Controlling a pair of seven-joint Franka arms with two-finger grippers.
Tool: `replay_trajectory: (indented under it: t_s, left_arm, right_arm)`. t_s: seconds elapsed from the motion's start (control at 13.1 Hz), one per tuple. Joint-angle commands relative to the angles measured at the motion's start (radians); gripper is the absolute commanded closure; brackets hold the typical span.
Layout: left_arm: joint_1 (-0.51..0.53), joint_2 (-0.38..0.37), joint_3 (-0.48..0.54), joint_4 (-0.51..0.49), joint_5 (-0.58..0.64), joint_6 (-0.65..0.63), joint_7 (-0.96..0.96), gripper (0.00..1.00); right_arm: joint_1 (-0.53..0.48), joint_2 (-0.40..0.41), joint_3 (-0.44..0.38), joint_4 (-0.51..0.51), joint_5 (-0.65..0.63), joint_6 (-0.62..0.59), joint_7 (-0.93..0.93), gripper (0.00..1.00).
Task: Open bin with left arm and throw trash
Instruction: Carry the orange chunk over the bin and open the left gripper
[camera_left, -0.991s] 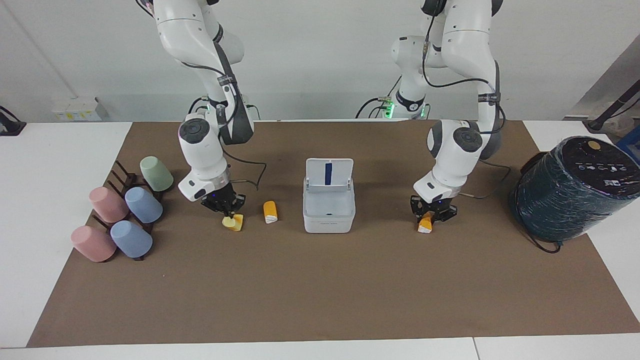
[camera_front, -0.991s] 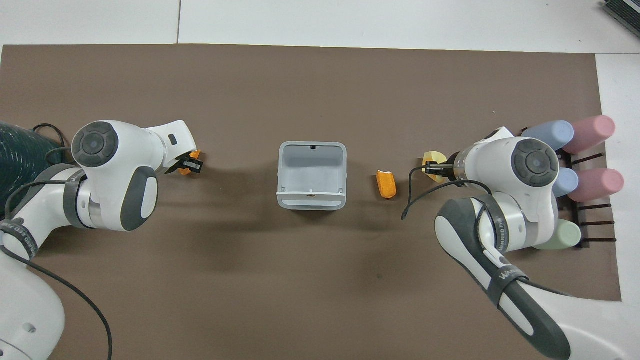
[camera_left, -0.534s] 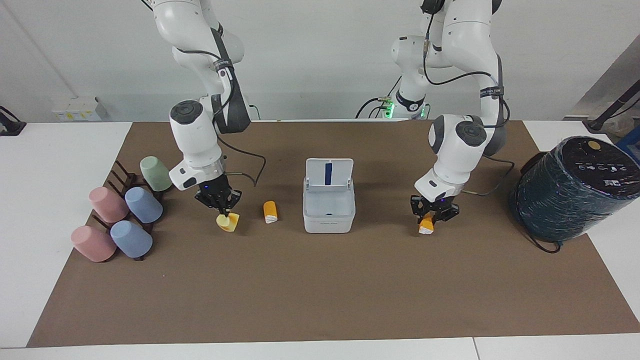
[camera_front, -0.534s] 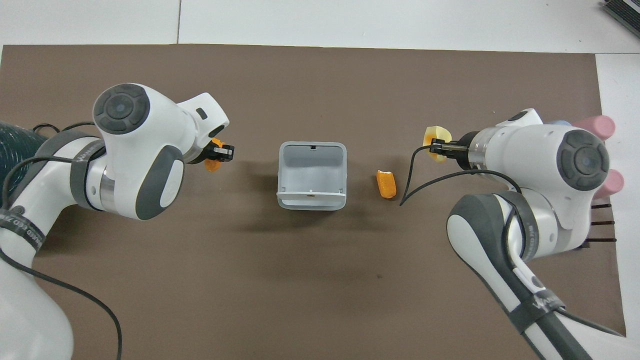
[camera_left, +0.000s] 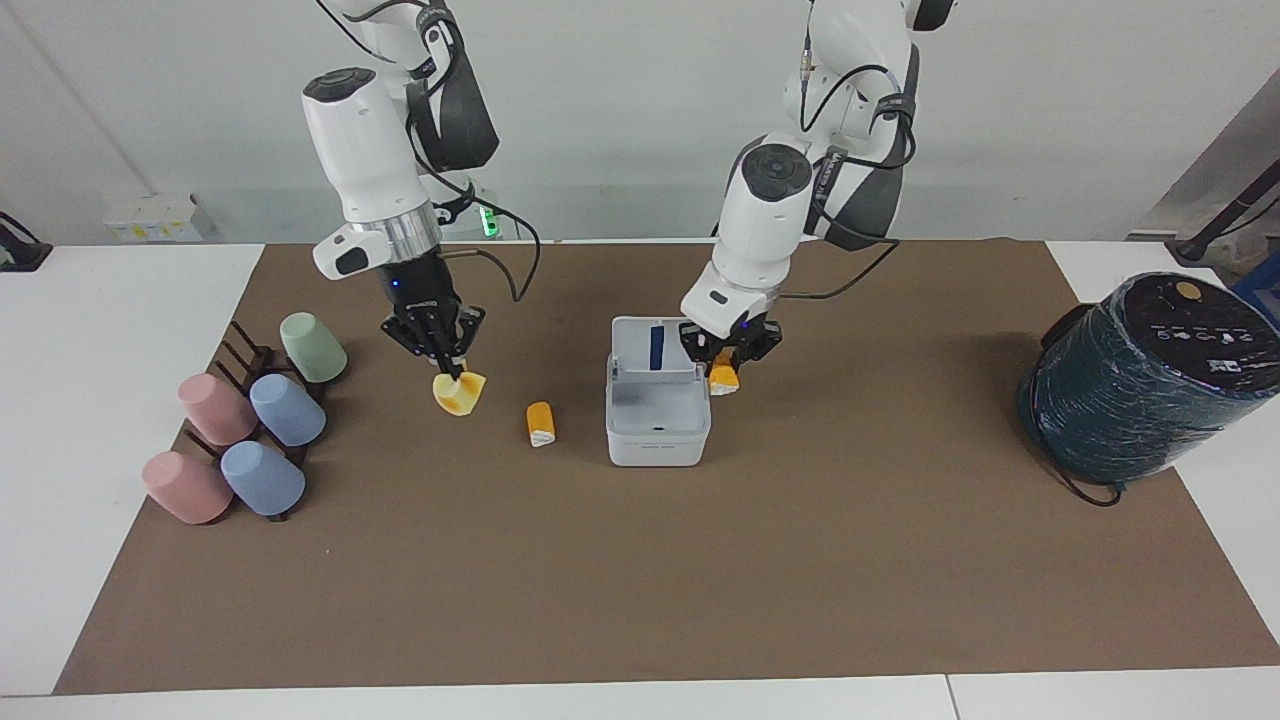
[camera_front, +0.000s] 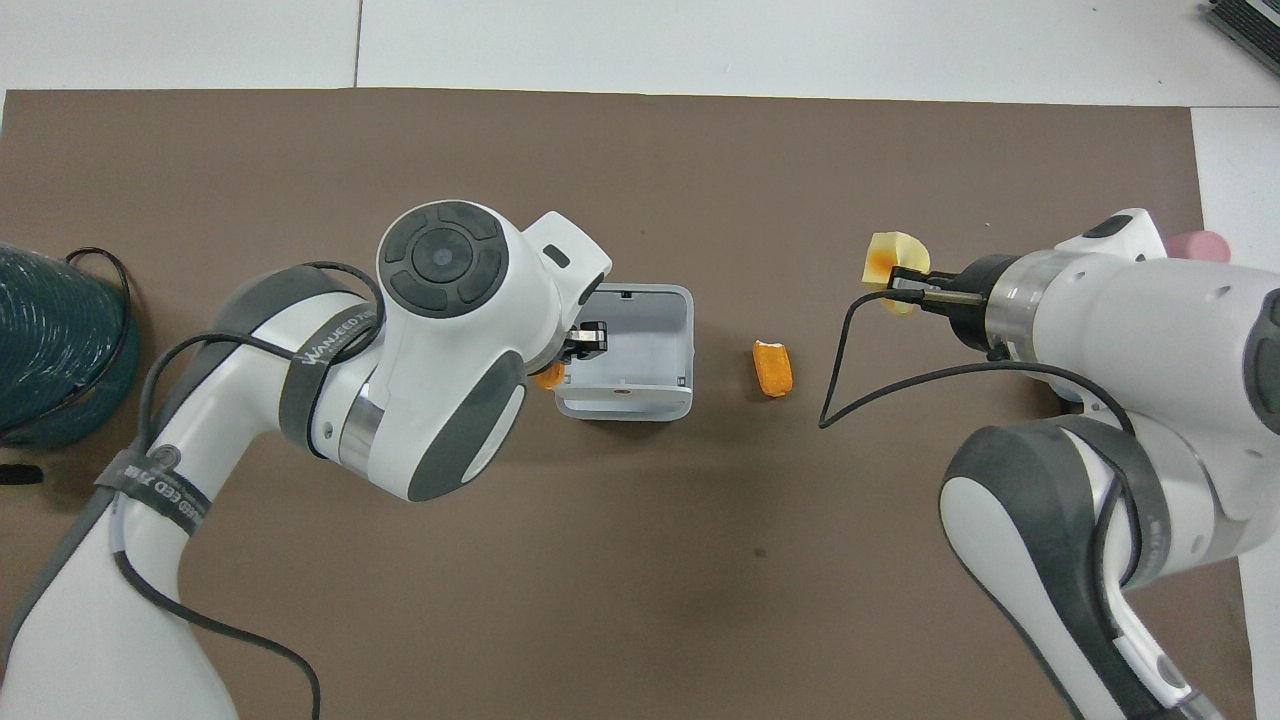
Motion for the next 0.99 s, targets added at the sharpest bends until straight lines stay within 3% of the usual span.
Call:
replay_trajectory:
  t_s: [0.0, 0.15, 0.23, 0.3, 0.46, 0.53, 0.91]
  left_arm:
    - [-0.046, -0.004, 0.01, -0.016, -0.039, 0.077, -0.08, 1.0]
    - [-0.068, -0.013, 0.01, -0.049, -0.042, 0.128, -0.105, 1.0]
    - [-0.074, -0.013, 0.01, -0.049, -0.044, 0.14, -0.128, 0.89]
    - [-0.072, -0.011, 0.01, -0.044, -0.058, 0.145, -0.14, 0.73]
    - [-0.071, -0.005, 0.011, -0.029, -0.07, 0.151, -0.144, 0.15]
    - [-0.069, -0.002, 0.011, -0.018, -0.07, 0.149, -0.144, 0.0]
    - [-0.037, 0.0, 0.022, 0.064, -0.067, 0.055, -0.139, 0.0]
  right_arm:
    - [-0.01, -0.025, 0.005, 0.001, 0.021, -0.041, 0.009, 1.0]
    - [-0.01, -0.025, 0.005, 0.0, 0.021, -0.041, 0.011, 1.0]
    - [-0.011, -0.025, 0.005, 0.0, 0.021, -0.037, 0.011, 1.0]
    - [-0.016, -0.023, 0.005, 0.0, 0.021, -0.031, 0.011, 1.0]
    - [-0.012, -0.017, 0.005, 0.003, 0.021, -0.021, 0.012, 1.0]
    - [-0.008, -0.013, 0.007, 0.007, 0.021, -0.018, 0.026, 1.0]
    - [0.047, 0.038, 0.012, 0.044, 0.026, 0.016, 0.119, 1.0]
